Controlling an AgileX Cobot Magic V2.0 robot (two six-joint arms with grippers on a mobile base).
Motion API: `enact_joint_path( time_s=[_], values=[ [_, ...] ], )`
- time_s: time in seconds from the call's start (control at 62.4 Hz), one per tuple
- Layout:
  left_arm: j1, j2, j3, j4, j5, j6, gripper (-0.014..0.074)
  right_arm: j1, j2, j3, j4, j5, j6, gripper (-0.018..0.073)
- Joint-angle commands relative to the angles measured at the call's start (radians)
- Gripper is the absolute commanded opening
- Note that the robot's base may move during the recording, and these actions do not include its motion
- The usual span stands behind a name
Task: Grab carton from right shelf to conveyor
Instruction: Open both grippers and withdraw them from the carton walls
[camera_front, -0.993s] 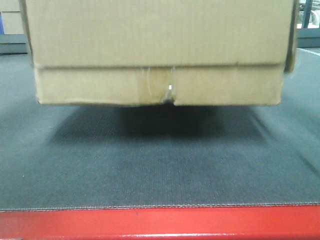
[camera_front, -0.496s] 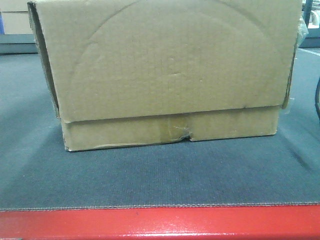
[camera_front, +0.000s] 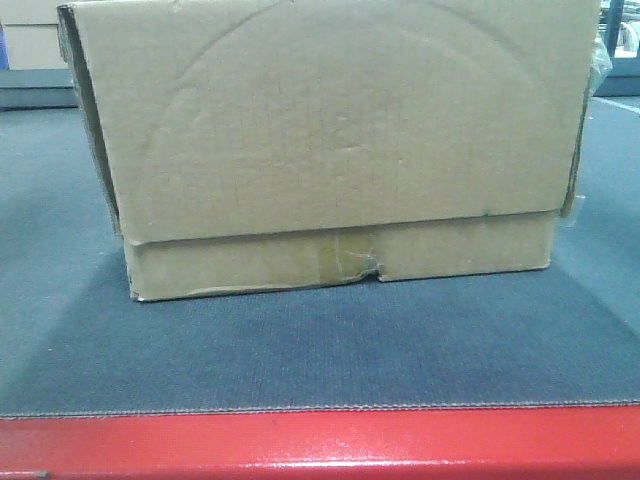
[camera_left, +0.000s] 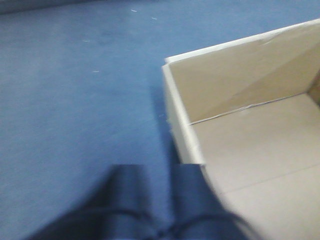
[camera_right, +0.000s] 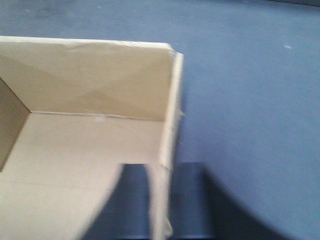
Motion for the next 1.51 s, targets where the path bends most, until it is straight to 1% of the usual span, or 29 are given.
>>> enact_joint_path(
  time_s=[0.0,0.048,0.112,0.176,0.256,0.272,0.32,0.464,0.561,0.625,0.737,0.817,0.945,1.089,1.185,1.489],
  values=[
    [0.030,-0.085,0.092,0.008,-0.036,0.002,0.0002,-0.036,-0.051,0.031,-0.031,0.017,-0.008,-0.0081],
    [0.047,-0.127,0.153,0.002,-0.075,0.002,0.0015,-0.058,-0.079,0.075,-0.031,0.012,-0.008,-0.0067],
    [0.077,-0.201,0.270,-0.008,-0.157,0.002,0.0015,-0.091,-0.126,0.159,-0.031,-0.010,-0.008,-0.0068],
    [0.104,-0.270,0.384,-0.035,-0.237,0.002,0.0015,-0.113,-0.170,0.248,-0.031,-0.049,-0.008,-0.0068],
    [0.133,-0.355,0.531,-0.062,-0.332,0.002,0.0015,-0.140,-0.246,0.402,-0.031,-0.110,-0.008,-0.0068],
    [0.140,-0.385,0.587,-0.072,-0.367,0.002,0.0015,-0.145,-0.268,0.442,-0.031,-0.135,-0.008,-0.0068],
    [0.151,-0.439,0.684,-0.086,-0.431,0.002,0.0015,-0.154,-0.320,0.555,-0.031,-0.186,-0.008,-0.0068],
    [0.154,-0.598,0.950,-0.108,-0.580,0.002,0.0015,-0.158,-0.499,0.838,-0.031,-0.352,-0.008,-0.0068],
    [0.154,-0.695,1.084,-0.124,-0.646,0.002,0.0015,-0.158,-0.620,1.001,-0.031,-0.434,-0.008,-0.0068],
    [0.154,-0.773,1.161,-0.124,-0.668,0.002,0.0015,-0.158,-0.708,1.100,-0.031,-0.483,-0.008,-0.0068],
    [0.154,-0.893,1.231,-0.124,-0.672,0.002,0.0015,-0.158,-0.893,1.246,-0.031,-0.521,-0.008,-0.0068],
    [0.154,-0.984,1.257,-0.124,-0.672,0.002,0.0015,-0.158,-1.014,1.306,-0.031,-0.521,-0.008,-0.0068],
    [0.154,-1.093,1.264,-0.124,-0.663,0.002,0.0015,-0.158,-1.232,1.350,-0.025,-0.521,-0.008,-0.0068],
    [0.154,-1.184,1.264,-0.124,-0.664,0.002,0.0015,-0.158,-1.434,1.352,-0.025,-0.521,-0.008,-0.0068],
    [0.154,-1.221,1.264,-0.124,-0.664,0.002,0.0015,-0.158,-1.497,1.352,-0.025,-0.519,-0.008,-0.0068],
    [0.154,-1.235,1.264,-0.124,-0.664,0.002,0.0015,-0.158,-1.497,1.352,-0.031,-0.521,-0.008,-0.0068]
  ],
)
